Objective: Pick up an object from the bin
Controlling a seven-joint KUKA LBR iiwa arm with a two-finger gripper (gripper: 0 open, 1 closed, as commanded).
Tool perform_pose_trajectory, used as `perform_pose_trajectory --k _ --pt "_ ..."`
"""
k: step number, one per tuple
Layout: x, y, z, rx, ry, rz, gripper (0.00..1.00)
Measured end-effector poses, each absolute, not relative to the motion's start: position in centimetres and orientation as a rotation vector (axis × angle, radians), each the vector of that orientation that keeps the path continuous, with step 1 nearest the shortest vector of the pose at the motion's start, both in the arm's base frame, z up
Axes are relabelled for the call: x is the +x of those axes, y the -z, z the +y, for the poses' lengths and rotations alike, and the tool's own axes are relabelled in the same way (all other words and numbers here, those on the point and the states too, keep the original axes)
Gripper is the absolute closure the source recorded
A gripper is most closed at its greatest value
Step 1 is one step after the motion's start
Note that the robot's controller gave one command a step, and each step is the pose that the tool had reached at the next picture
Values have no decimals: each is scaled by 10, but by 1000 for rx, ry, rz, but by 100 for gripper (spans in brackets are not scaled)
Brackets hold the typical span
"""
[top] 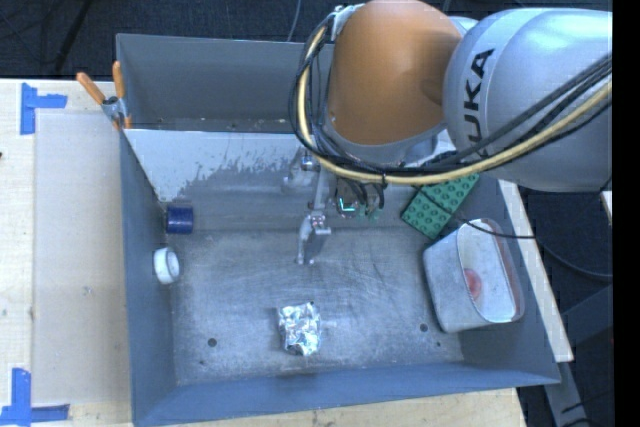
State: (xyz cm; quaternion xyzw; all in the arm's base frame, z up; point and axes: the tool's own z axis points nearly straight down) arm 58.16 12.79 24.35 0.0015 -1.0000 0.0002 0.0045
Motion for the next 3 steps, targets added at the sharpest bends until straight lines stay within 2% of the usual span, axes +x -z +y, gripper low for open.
perform_pose_trajectory --k 1,2,3 --pt "505 -73 98 861 1 -3031 0" --pt "521 -100 17 1730 -1 -2622 0" --pt "549 -100 105 1709 7 -2642 0"
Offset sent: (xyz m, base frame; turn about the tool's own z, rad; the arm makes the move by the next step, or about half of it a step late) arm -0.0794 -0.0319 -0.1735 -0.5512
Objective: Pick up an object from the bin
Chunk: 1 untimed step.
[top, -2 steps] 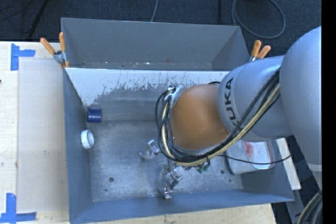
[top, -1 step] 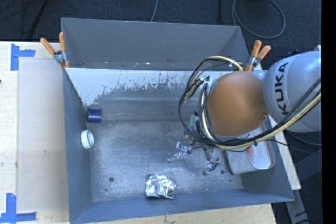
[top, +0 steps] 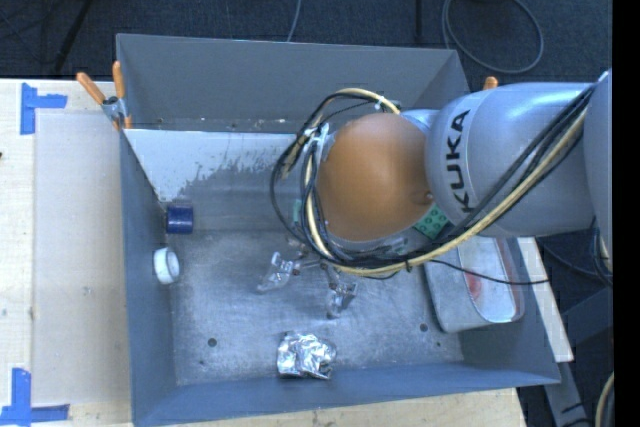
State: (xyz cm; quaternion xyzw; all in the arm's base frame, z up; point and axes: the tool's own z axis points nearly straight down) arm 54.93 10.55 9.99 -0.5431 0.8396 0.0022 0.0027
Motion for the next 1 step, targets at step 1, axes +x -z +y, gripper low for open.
perform_pose_trajectory --k 1 --pt "488 -72 136 -2004 3 2417 0"
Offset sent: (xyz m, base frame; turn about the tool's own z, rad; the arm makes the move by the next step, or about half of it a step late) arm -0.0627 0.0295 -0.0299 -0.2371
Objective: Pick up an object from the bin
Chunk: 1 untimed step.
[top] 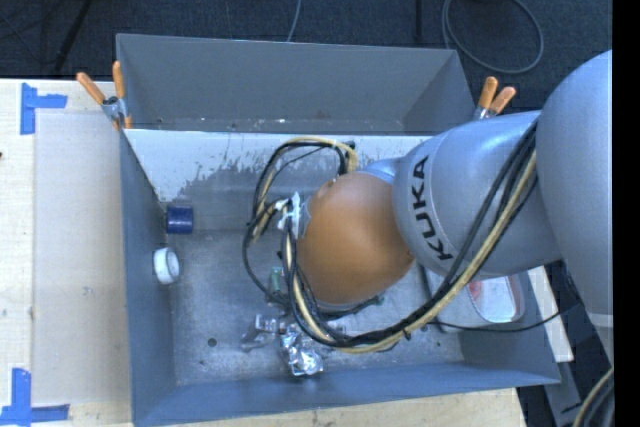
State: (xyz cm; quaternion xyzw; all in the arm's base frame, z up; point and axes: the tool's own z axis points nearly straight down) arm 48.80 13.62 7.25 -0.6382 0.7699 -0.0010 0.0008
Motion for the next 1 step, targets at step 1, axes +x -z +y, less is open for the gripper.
perform_pose_trajectory --k 1 --pt "486 -73 101 -2419 -2 1990 0"
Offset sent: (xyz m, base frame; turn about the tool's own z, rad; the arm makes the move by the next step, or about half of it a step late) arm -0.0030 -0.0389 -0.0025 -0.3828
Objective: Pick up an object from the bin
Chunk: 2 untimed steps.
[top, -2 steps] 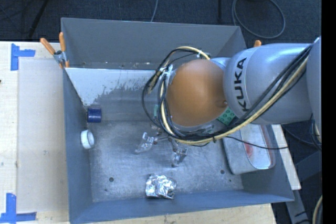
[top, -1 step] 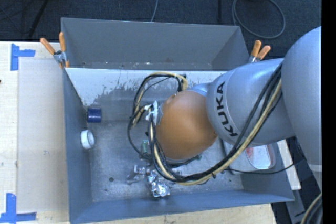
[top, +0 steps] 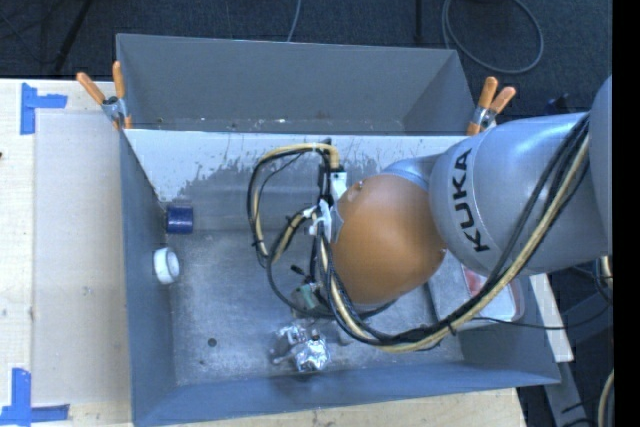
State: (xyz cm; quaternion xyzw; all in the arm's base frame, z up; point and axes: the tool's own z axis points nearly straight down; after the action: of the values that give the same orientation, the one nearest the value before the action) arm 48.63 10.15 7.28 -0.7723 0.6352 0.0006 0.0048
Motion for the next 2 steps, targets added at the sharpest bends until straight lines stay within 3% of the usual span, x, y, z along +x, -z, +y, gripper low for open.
perform_pose_trajectory --k 1,2 --pt "488 -74 99 -2419 4 1996 100" --pt "489 -157 101 -2415 3 2001 100"
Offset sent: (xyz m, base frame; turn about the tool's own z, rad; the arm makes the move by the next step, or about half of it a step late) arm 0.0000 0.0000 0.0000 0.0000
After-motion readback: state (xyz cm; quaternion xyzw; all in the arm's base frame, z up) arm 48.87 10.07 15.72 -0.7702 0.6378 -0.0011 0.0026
